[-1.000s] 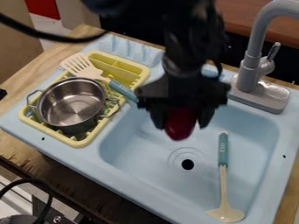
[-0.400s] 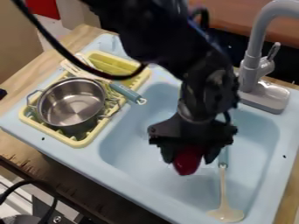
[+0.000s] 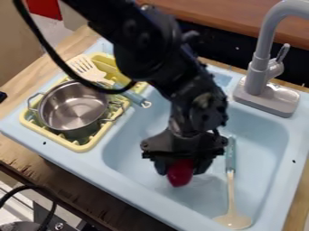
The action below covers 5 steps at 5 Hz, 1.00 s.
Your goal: Put the red object in the sink
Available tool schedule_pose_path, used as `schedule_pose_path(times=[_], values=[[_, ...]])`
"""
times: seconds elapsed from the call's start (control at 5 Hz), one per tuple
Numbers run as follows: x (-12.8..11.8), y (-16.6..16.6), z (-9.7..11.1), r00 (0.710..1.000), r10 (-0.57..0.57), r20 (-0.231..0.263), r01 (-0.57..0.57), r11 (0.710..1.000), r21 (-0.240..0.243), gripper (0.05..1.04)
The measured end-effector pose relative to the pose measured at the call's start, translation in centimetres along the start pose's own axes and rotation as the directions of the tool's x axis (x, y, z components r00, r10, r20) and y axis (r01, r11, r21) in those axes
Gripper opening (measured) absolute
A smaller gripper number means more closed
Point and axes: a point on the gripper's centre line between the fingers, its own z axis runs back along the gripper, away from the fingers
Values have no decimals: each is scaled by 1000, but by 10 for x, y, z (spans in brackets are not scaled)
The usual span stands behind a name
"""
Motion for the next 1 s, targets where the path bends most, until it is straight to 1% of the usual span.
schedule_pose_path(times=[0.2,0.4,0.6,0.8,1.0], values=[[4,8,-5,999,30,-14,-30,1000,9,806],[5,11,-7,999,31,-15,-30,999,17,806],[5,13,-10,999,38,1,-38,999,30,842],[5,14,-9,999,41,10,-42,998,42,934],[5,17,-9,999,49,11,-49,997,56,990]])
